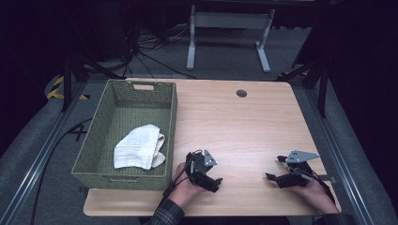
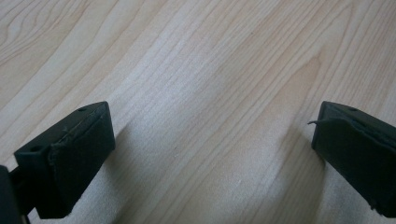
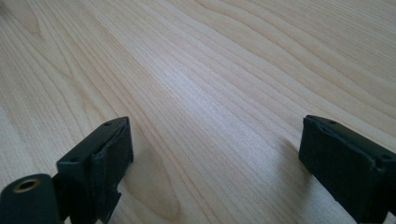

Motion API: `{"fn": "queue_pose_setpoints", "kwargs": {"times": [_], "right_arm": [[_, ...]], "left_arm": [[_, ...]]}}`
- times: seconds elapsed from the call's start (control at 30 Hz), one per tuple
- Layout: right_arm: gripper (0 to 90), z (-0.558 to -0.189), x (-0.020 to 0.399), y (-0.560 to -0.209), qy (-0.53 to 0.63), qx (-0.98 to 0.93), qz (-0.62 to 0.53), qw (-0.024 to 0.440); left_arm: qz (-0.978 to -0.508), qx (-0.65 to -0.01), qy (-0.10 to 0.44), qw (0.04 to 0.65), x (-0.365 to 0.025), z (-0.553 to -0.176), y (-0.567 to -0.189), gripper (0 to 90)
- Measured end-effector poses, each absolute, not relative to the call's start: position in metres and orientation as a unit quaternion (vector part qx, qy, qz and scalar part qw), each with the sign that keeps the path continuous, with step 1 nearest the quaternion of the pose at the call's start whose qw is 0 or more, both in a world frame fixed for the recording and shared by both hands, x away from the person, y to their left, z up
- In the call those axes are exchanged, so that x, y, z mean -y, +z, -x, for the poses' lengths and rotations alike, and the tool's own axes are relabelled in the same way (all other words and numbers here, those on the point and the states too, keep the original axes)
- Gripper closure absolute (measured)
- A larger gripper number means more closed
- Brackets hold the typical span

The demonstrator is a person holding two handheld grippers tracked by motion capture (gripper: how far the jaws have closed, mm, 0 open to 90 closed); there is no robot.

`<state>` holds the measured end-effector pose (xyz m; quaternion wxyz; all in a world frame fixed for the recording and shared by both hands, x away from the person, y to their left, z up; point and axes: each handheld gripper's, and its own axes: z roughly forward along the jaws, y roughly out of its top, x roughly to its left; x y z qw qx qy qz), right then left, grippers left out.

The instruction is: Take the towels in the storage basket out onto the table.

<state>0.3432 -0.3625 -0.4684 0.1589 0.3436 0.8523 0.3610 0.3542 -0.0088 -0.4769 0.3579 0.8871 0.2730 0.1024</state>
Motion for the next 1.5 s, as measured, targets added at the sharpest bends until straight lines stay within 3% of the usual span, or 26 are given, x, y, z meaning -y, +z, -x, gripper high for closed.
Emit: {"fn": "queue_pose_setpoints", "kwargs": {"times": [0.57,1.5], "right_arm": [[9.2,-0.341,0.363,-0.469,0.36,-0.852,-0.344,0.159],[9.0,-0.341,0.363,-0.469,0.361,-0.853,-0.343,0.158]], "left_arm": [[-0.899,-0.274,0.096,0.328,0.008,-0.359,-0.471,0.9],[-0.891,-0.282,0.088,0.345,0.003,-0.361,-0.452,1.4]]}}
